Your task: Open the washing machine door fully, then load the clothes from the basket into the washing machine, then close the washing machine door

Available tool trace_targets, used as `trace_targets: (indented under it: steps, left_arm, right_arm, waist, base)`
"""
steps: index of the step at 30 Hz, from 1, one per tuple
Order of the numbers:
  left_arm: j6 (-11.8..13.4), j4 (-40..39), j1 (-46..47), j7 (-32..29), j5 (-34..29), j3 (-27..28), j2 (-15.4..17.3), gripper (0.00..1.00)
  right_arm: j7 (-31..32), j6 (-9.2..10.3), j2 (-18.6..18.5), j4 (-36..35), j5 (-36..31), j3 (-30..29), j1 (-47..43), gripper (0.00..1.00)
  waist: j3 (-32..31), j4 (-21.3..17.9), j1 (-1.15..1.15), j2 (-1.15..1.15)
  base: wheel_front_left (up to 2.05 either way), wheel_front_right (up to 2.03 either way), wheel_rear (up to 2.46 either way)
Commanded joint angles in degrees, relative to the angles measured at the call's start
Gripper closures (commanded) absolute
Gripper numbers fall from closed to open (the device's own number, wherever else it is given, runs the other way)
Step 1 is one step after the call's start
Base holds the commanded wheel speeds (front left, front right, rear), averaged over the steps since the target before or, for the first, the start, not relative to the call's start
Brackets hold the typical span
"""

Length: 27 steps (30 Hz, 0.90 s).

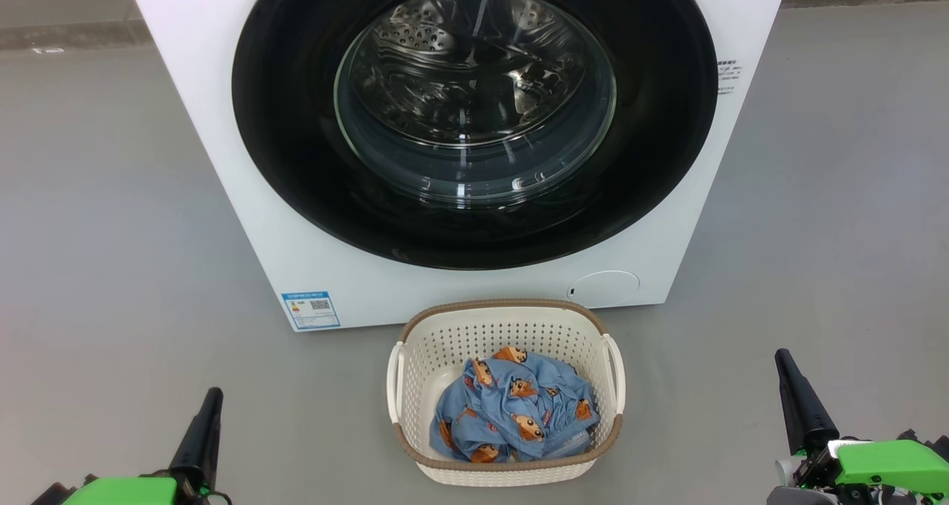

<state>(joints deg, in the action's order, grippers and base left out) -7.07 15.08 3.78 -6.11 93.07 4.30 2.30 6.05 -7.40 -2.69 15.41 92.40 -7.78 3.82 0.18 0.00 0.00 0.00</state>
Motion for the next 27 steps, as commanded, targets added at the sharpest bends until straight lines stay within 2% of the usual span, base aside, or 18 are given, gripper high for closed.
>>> trace_targets:
  steps: [1, 18, 19, 27]
  left_arm:
    - [-0.4, -1.1, 2.4, -0.2, -0.8, 2.0, 0.7, 1.00]
    - [-0.4, -1.1, 2.4, -0.3, -0.8, 2.1, 0.7, 1.00]
    - [0.0, 0.0, 0.0, 0.0, 0.0, 0.1, 0.0, 0.00]
    - [0.1, 2.2, -1.9, 0.4, -0.1, -0.4, -1.1, 0.00]
  right_arm:
    - [0.4, -0.09, -0.3, -1.4, -0.2, 1.3, 2.4, 1.00]
    - [0.4, -0.09, -0.2, -1.4, -0.2, 1.3, 2.4, 1.00]
    - [0.0, 0.00, 0.0, 0.0, 0.0, 0.0, 0.0, 0.00]
    - [-0.5, 0.00, 0.7, 2.2, -0.1, 0.1, -1.7, 0.00]
  waist:
    - [0.0, 0.0, 0.00, 0.00]
    - [0.0, 0.0, 0.00, 0.00]
    - [0.0, 0.0, 0.00, 0.00]
    - [0.1, 0.0, 0.01, 0.00]
  base:
    - [0.00, 0.00, 0.00]
    - [0.00, 0.00, 0.00]
    - [0.00, 0.00, 0.00]
    - [0.00, 0.00, 0.00]
